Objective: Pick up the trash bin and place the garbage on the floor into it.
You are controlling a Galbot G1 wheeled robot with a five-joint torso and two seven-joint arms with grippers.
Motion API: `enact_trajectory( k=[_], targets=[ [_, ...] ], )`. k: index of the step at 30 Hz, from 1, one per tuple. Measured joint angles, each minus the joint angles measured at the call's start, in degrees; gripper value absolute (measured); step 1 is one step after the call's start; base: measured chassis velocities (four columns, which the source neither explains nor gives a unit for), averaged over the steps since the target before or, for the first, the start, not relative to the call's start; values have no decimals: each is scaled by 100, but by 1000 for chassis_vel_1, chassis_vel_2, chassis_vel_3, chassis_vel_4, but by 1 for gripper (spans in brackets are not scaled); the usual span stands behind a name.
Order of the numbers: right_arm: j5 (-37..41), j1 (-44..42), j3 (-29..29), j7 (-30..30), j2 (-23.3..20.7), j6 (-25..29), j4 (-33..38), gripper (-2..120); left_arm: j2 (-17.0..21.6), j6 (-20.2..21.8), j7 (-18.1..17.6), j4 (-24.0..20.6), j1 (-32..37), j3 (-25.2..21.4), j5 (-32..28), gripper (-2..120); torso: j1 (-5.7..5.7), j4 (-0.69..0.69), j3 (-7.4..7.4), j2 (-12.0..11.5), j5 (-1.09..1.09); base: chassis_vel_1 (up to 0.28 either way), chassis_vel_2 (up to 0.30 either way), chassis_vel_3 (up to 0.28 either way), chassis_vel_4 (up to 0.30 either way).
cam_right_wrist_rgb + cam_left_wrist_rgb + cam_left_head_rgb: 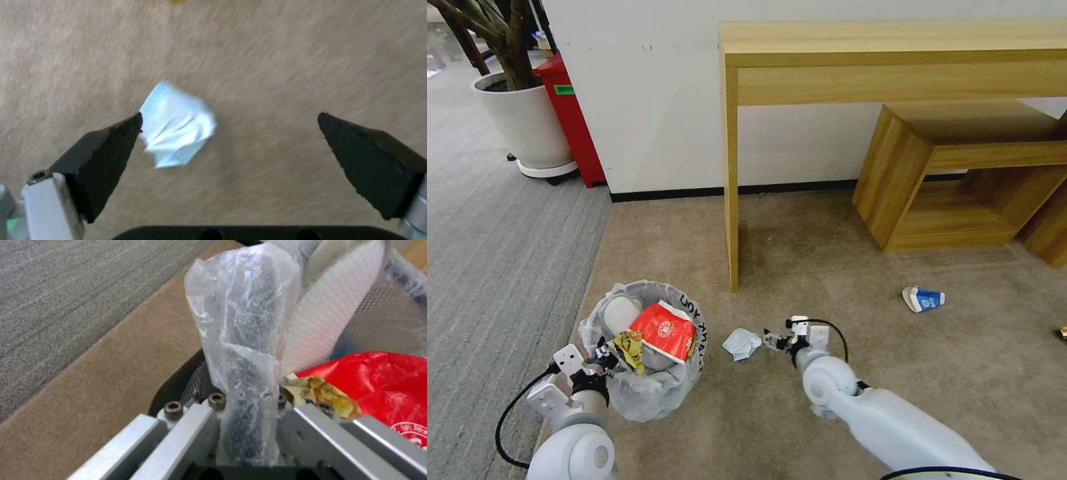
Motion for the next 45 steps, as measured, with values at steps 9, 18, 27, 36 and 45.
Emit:
enact_trajectory(
  k=[9,18,27,36,45],
  targets=[
    [-286,54,-51,-34,843,37,-952,100,0,-9,13,-27,44,-8,37,1,0,1,0,0,1,0,0,0,0],
    [-484,243,-125,-196,1174,191,-1672,100,0,-27,21,-46,76,-8,53,1,0,0,0,0,1,0,0,0,0],
    [-703,410,-238,-436,1462,327,-2407,100,0,-44,45,-168,137,19,30,1,0,1,0,0,1,0,0,0,0],
    [-913,487,-249,-607,1652,439,-2821,90,0,-66,64,-221,164,35,2,1,0,0,0,0,1,0,0,0,0],
    [-1185,517,-372,-811,1822,611,-3085,59,0,-134,117,-297,204,89,-2,1,0,0,0,0,2,0,0,0,0]
  ],
)
